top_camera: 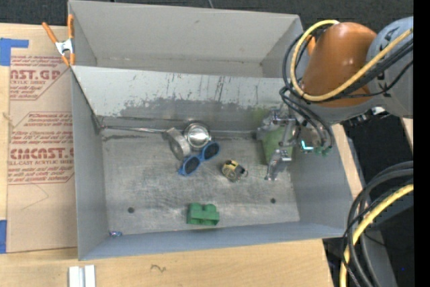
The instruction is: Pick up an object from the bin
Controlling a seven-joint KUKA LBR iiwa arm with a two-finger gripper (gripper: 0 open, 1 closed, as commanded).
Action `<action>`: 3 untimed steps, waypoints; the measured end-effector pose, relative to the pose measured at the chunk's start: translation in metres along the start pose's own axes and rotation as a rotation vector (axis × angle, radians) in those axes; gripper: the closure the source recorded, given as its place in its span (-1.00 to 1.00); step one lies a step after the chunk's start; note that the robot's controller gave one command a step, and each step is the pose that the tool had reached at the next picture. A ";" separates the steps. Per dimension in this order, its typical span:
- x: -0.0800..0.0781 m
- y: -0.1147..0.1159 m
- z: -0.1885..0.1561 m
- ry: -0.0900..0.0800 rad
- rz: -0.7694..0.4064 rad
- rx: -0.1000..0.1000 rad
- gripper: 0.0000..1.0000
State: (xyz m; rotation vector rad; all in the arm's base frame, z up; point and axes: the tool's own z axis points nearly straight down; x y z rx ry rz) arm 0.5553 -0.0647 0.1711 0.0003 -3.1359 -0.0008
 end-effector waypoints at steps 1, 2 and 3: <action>-0.027 0.042 0.086 -0.009 -0.192 0.003 -1.00; -0.027 0.038 0.085 0.002 -0.192 0.010 1.00; -0.027 0.043 -0.077 -0.016 -0.201 0.003 1.00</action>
Offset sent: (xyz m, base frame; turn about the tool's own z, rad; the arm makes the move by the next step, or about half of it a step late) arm 0.0278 0.0483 -0.1011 -0.1963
